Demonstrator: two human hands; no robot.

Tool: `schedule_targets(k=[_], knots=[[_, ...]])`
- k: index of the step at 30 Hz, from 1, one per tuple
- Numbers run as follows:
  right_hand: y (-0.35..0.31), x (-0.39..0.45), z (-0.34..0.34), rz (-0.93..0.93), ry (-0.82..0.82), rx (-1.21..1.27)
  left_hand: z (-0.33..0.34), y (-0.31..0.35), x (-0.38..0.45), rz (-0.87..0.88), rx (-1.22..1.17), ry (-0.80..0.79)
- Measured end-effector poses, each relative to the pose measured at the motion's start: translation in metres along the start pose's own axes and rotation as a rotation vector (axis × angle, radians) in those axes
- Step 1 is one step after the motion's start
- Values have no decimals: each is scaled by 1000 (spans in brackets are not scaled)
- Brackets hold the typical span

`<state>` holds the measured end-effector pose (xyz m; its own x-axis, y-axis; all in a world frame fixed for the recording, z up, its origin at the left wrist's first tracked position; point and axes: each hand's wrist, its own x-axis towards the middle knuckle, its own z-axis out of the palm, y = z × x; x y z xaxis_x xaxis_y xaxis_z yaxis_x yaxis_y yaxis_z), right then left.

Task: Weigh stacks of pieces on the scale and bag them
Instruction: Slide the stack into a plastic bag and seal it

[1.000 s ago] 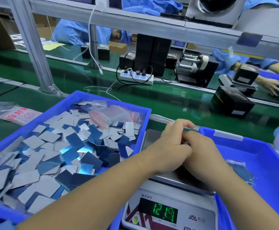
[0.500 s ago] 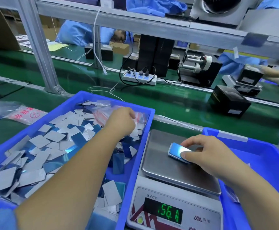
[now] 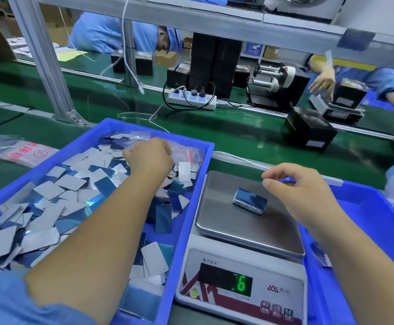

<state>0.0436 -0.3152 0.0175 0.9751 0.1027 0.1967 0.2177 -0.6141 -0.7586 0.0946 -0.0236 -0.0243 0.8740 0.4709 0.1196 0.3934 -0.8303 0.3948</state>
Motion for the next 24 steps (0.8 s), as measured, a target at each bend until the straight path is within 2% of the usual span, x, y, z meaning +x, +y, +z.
schedule_targets(k=[6,8,11,14,16,21,24], knots=[[3,0,-1,-28,28,21,-9,13,-11,23,-34,40],[4,0,0,-23,30,35,-12,14,-13,87,-137,136],[6,1,0,-18,52,46,-20,22,-21,243,-436,225],[4,0,-1,-34,90,96,-25,39,-41,520,-715,158],[1,-1,-1,-49,80,153,-28,50,-57,627,-858,65],[-6,-6,3,-17,-136,374,-29,74,-88,744,-1175,-236],[-7,-8,5,-65,-147,503,-26,78,-92,736,-1212,-305]])
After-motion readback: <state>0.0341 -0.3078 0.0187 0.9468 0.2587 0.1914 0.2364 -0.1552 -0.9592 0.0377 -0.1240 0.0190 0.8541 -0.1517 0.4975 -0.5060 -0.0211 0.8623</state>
